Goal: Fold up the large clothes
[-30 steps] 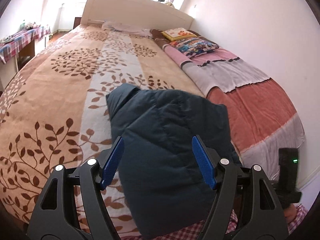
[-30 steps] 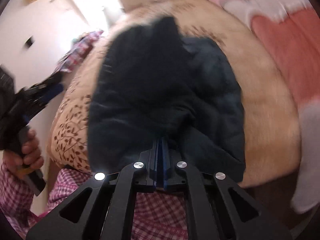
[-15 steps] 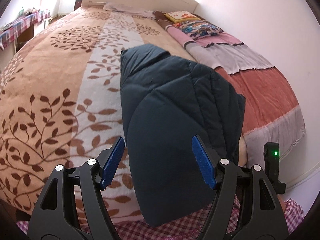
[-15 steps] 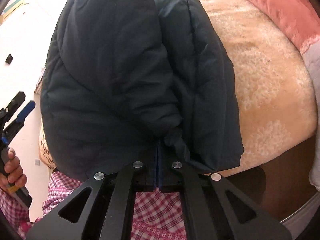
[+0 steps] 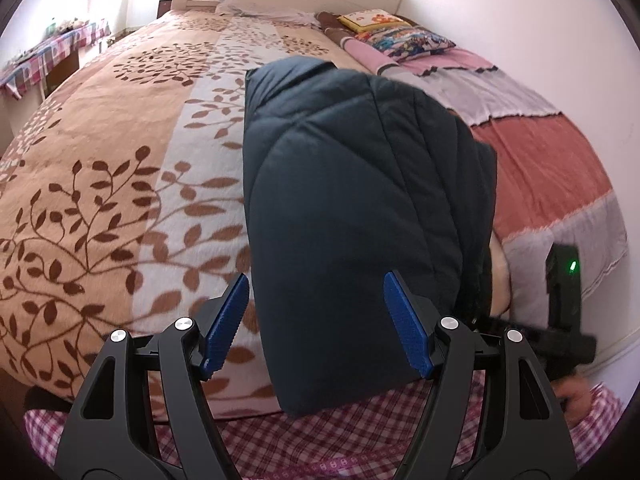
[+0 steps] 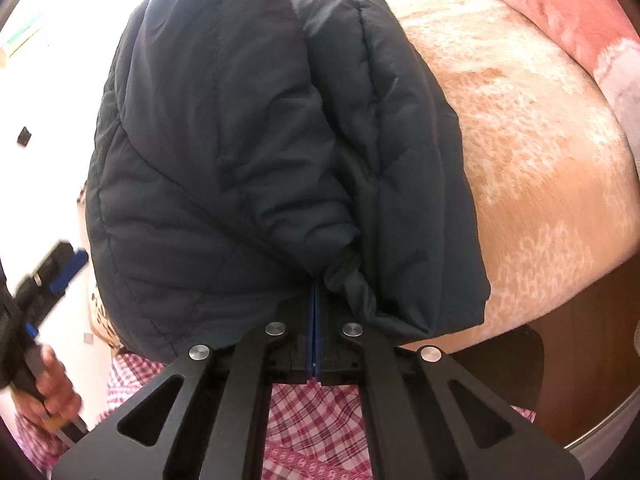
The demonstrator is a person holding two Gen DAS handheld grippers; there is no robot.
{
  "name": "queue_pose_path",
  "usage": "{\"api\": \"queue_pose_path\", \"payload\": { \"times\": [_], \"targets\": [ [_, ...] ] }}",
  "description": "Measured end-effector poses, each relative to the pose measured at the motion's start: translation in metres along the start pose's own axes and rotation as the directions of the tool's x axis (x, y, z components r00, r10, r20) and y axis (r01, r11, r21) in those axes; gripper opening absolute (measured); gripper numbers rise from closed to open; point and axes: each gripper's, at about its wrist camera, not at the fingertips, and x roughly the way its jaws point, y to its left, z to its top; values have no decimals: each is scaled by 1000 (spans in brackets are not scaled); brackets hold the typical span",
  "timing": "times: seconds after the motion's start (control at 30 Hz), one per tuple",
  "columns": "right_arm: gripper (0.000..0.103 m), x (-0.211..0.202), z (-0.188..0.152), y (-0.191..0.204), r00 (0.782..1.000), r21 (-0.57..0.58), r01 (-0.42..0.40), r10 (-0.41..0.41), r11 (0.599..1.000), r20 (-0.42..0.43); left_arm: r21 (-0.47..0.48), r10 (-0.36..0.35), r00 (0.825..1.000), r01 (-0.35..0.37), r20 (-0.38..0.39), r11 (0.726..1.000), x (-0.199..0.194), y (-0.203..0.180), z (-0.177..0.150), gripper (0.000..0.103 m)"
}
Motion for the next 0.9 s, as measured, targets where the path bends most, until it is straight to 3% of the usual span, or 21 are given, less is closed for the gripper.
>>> {"api": "queue_pose_path", "payload": {
  "times": [0.43, 0.53, 0.63, 0.73, 0.83, 0.9],
  "targets": [
    [0, -20, -9, 17, 998, 31, 52, -53, 998, 21, 36, -3, 999, 5, -47, 999, 11, -10, -24, 69],
    [9, -32, -12, 22, 998, 59, 54, -55, 997, 19, 34, -12, 998, 14, -57, 999, 13, -11, -25, 69],
    [25, -62, -12, 34, 992, 61, 66, -72, 996, 100, 44, -12, 999, 14, -52, 999, 13, -13, -27, 69],
    [26, -86, -6, 53, 977, 10, 101, -101, 995, 189, 36, -19, 999, 21, -50, 999, 13, -11, -27, 69],
    [25, -104, 6, 79, 960, -76, 97, -73, 992, 270, 32, -26, 998, 27, -49, 999, 13, -10, -28, 70],
    [17, -106, 19, 98, 962, -146, 70, -29, 987, 272, 31, -28, 998, 30, -51, 999, 13, -9, -29, 70]
  ]
}}
